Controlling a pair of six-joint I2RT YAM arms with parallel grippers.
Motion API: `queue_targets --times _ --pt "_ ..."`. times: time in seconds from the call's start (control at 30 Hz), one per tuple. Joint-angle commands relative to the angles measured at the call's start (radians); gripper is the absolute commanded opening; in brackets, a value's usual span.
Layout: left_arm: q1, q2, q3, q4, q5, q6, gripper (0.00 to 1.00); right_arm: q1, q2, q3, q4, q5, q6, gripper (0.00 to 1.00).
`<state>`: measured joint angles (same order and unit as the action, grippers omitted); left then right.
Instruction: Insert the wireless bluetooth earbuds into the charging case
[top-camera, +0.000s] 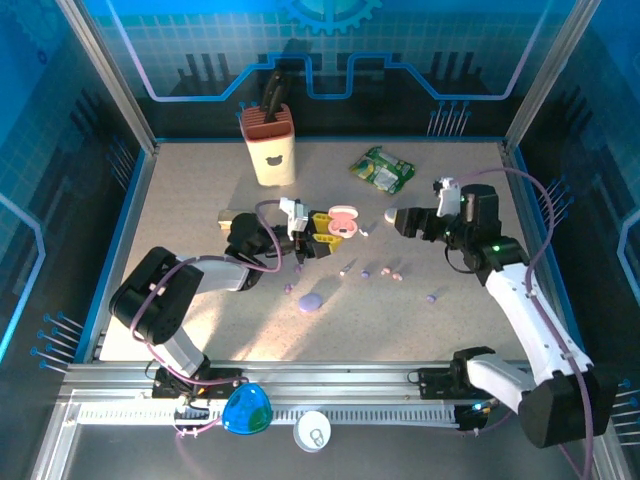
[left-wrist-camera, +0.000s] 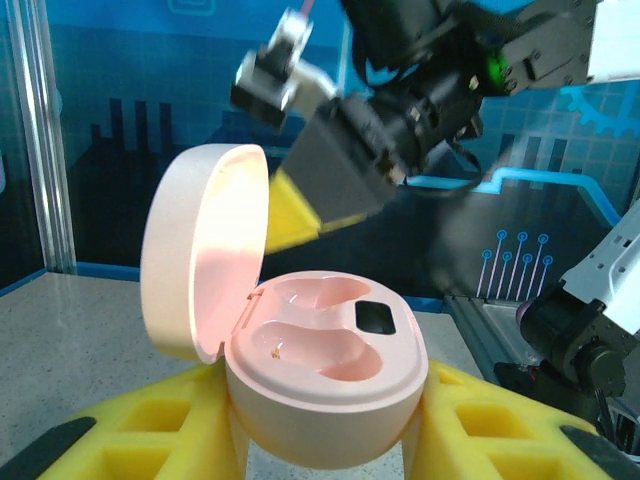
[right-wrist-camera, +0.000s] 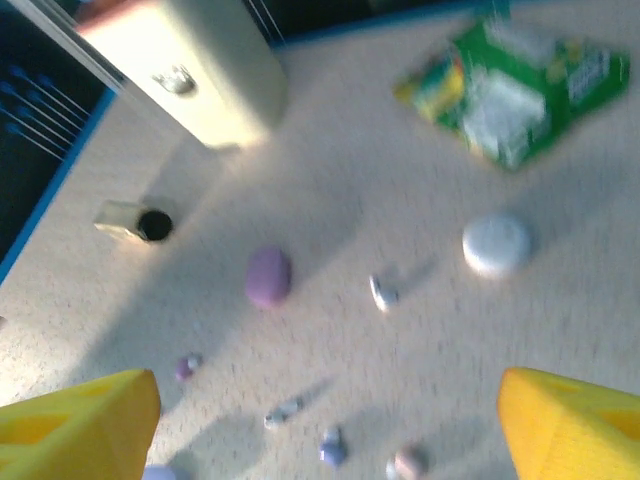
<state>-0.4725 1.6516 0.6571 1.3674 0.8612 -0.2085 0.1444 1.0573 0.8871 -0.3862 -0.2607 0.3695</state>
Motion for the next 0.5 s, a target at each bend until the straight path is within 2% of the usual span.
queue_targets --times 0.0,0.17,0.4,0.47 --pt "0.012 -0.037 -0.014 0.035 0.004 0.007 0.39 -0.015 0.052 -0.063 -0.086 0.007 0.149 0.84" --pt "0.022 -0.048 -0.029 0.035 0.006 0.01 0.39 -0.001 0.134 -0.149 -0.051 -0.018 0.206 0.8" --pt "0.026 -0.052 -0.032 0.035 0.015 0.005 0.39 0.001 0.3 -0.119 -0.008 -0.075 0.079 0.8" --pt "0.026 -0.053 -0.036 0.034 0.015 0.004 0.39 0.001 0.355 -0.087 -0.005 -0.085 0.054 0.76"
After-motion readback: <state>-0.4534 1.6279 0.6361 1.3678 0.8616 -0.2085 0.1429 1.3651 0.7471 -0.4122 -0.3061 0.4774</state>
